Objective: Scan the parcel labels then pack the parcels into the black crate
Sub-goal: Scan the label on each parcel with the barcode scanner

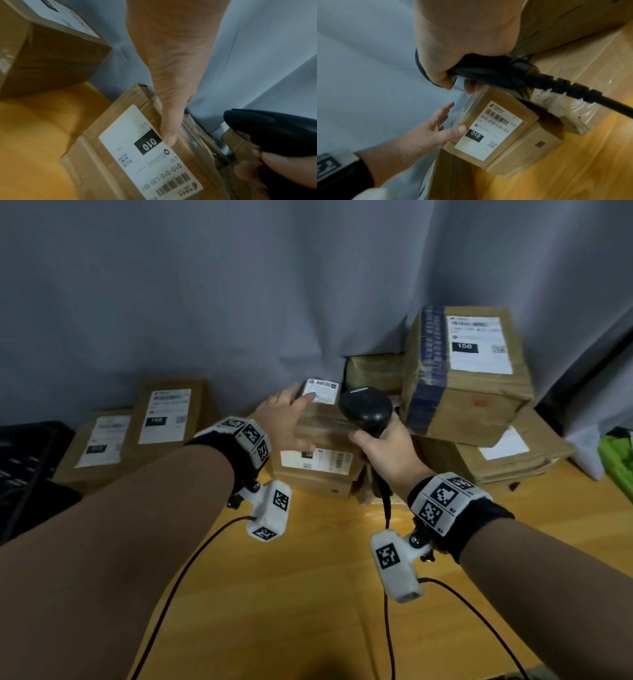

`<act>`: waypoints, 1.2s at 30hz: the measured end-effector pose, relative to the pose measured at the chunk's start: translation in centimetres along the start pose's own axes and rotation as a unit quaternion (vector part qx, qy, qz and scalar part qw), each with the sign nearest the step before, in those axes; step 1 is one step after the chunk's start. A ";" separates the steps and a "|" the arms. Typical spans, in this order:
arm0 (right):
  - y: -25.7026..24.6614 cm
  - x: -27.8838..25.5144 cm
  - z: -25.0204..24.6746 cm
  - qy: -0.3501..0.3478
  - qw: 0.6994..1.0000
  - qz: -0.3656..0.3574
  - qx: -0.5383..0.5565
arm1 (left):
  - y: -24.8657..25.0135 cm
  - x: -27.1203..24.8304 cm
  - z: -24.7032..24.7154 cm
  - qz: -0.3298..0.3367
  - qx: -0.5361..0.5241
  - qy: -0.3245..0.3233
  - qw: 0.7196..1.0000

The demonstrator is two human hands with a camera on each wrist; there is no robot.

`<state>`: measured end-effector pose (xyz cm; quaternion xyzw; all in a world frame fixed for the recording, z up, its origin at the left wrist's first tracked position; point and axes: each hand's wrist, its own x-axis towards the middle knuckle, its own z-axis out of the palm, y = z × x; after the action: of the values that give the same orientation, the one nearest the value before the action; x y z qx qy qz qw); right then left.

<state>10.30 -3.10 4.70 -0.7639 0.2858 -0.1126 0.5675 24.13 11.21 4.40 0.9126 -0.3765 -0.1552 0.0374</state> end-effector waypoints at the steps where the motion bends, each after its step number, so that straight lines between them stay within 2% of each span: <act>1: 0.3 0.2 -0.4 -0.002 1.000 0.000 -0.002 | 0.1 0.7 0.0 -0.004 0.024 -0.025 0.999; 3: 0.7 0.7 -0.9 -0.005 1.000 0.007 0.003 | 0.1 1.5 0.2 -0.020 0.046 -0.071 0.996; 5: 1.0 1.2 -1.2 -0.008 1.000 0.014 0.003 | 0.0 1.6 0.2 -0.037 0.037 -0.084 0.995; 11: 1.0 1.4 -0.8 -0.015 1.000 -0.001 -0.015 | 0.3 -0.6 -0.5 -0.064 0.070 -0.028 0.995; 18: -0.8 -0.3 1.5 0.014 0.999 -0.020 0.022 | -0.9 -3.9 -1.7 -0.117 0.031 -0.013 0.993; 20: -1.3 -1.0 2.0 0.035 0.999 -0.024 0.031 | -1.4 -5.2 -2.0 -0.146 -0.022 -0.012 0.989; 23: -2.0 -1.9 2.9 0.084 0.995 -0.041 0.034 | -3.0 -7.1 -1.5 -0.188 -0.216 -0.009 0.958; 25: -2.8 -2.6 3.7 0.098 0.993 -0.051 0.047 | -3.4 -8.3 -0.8 -0.178 -0.381 -0.012 0.907; 27: -4.0 -3.2 4.6 0.088 0.991 -0.058 0.083 | -3.1 -9.7 -0.9 -0.147 -0.468 -0.016 0.871; 30: -5.8 -4.1 5.7 0.074 0.990 -0.092 0.076 | -2.9 -11.5 -1.5 -0.147 -0.503 -0.035 0.851; 33: -7.1 -4.5 6.5 0.077 0.991 -0.107 0.020 | -3.6 -12.6 -2.4 -0.166 -0.515 -0.011 0.841; 36: -7.7 -5.1 6.2 0.037 0.991 -0.078 0.105 | -4.1 -13.0 -2.8 -0.173 -0.528 -0.017 0.831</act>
<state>11.64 6.19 10.57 -0.7153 0.2330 -0.2140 0.6231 19.06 23.12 9.63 0.8014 -0.0739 -0.3498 0.4795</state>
